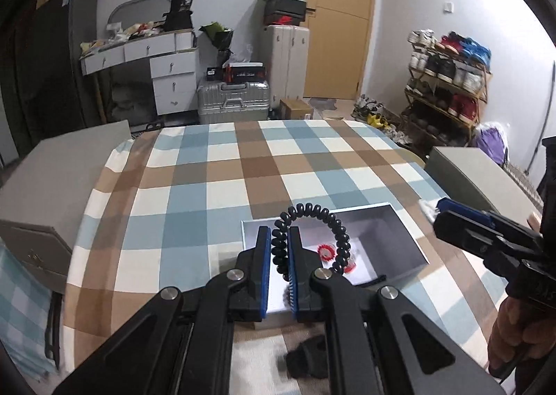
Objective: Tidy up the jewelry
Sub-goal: 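Carry the hair tie and white badge with both tools over the box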
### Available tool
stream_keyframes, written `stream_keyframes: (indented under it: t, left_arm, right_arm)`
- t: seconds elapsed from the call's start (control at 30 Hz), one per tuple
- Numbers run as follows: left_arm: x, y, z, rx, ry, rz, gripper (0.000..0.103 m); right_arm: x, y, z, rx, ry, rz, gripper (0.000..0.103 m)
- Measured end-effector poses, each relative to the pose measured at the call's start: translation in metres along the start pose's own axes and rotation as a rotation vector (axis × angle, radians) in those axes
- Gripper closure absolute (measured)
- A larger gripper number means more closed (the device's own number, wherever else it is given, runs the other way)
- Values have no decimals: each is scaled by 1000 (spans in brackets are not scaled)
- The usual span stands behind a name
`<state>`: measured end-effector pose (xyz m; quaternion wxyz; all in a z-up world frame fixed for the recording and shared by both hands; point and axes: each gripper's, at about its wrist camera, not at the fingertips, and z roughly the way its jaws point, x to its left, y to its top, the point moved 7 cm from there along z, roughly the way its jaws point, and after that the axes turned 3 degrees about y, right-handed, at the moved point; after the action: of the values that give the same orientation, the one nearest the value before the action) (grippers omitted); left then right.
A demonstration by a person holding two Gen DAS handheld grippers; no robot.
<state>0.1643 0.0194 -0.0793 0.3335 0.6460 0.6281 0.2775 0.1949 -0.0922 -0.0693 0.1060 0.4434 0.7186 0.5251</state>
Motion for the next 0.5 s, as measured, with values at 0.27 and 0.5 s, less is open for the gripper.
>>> stream_keyframes:
  t: [0.27, 0.5]
  left_arm:
    - [-2, -2, 15, 42, -48, -12, 98]
    - [-7, -16, 34, 113, -86, 13, 98]
  right_arm:
    - [-6, 8, 41, 46, -2, -3, 61]
    - [-19, -11, 71, 154, -2, 42, 62]
